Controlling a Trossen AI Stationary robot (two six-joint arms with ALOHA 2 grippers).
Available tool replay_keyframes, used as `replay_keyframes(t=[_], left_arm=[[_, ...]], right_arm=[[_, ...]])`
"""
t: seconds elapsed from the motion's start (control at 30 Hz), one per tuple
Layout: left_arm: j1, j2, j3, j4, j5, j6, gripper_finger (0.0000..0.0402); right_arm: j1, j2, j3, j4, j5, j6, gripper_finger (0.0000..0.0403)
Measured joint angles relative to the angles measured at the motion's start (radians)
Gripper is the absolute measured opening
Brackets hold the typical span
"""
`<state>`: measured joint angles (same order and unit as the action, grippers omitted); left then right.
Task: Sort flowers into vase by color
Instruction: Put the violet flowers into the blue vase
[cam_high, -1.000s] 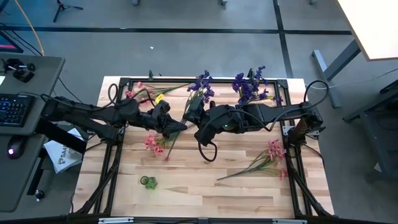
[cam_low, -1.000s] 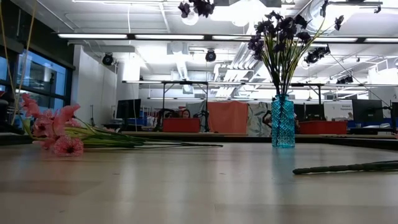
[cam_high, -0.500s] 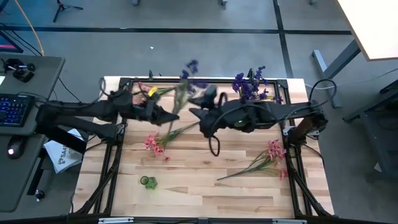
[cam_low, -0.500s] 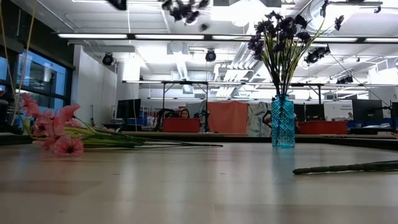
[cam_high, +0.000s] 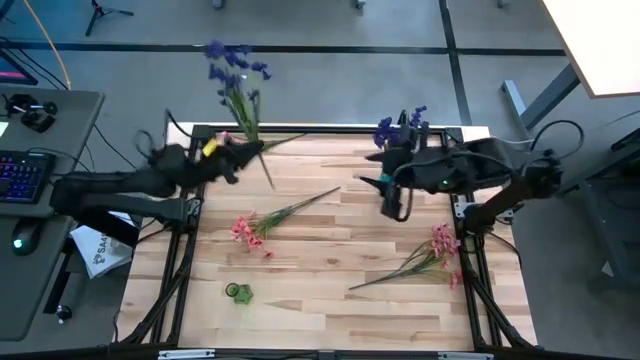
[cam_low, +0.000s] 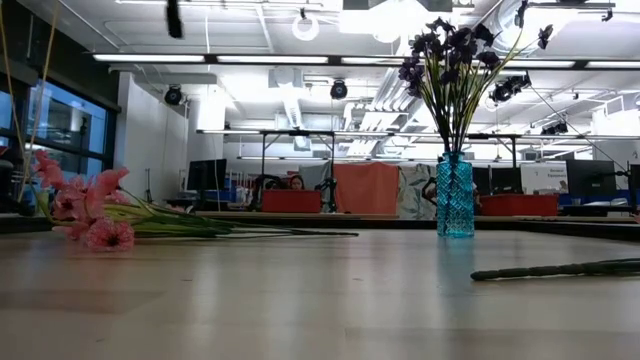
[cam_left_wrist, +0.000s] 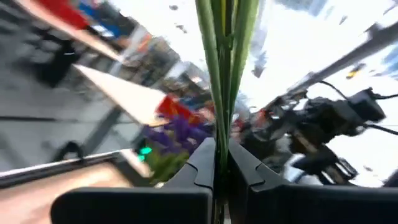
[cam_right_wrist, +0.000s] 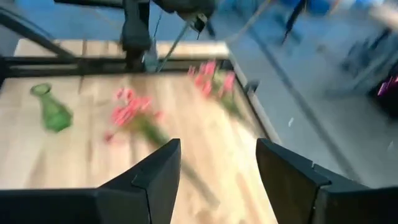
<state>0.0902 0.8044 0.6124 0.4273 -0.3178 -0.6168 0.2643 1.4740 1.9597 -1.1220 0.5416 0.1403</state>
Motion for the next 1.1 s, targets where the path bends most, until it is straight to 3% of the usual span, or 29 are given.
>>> replay_keyframes(t=[0.07, 0.23, 0.33, 0.43, 0.57, 0.73, 0.83, 1.1], left_arm=[[0.0, 0.071, -0.087, 0.175, 0.033, -0.024, 0.0], [-0.036, 0.218, -0.183, 0.361, 0.07, -0.109, 0.0], [-0.115, 0.265, -0.164, 0.408, 0.073, 0.029, 0.0], [-0.181, 0.28, -0.106, 0.417, 0.073, 0.238, 0.0], [-0.234, 0.294, -0.029, 0.406, 0.105, 0.46, 0.0], [-0.249, 0.315, 0.027, 0.403, 0.106, 0.47, 0.0], [-0.249, 0.34, 0.045, 0.402, 0.124, 0.447, 0.0], [-0.264, 0.458, 0.115, 0.398, 0.069, 0.336, 0.0]], right_arm=[[0.036, -0.019, -0.02, -0.058, 0.001, 0.102, 0.02], [0.169, -0.074, -0.2, -0.056, 0.049, 0.362, 0.0199], [0.246, -0.112, -0.396, 0.09, 0.125, 0.527, 0.0199], [0.279, -0.127, -0.593, 0.381, 0.165, 0.613, 0.0199], [0.232, -0.131, -0.788, 0.904, 0.149, 0.553, 0.0199], [0.102, -0.132, -0.92, 1.477, 0.044, 0.352, 0.02], [0.026, -0.134, -0.919, 1.566, -0.043, 0.307, 0.02], [-0.067, -0.105, -0.823, 1.455, -0.173, 0.269, 0.0225]])
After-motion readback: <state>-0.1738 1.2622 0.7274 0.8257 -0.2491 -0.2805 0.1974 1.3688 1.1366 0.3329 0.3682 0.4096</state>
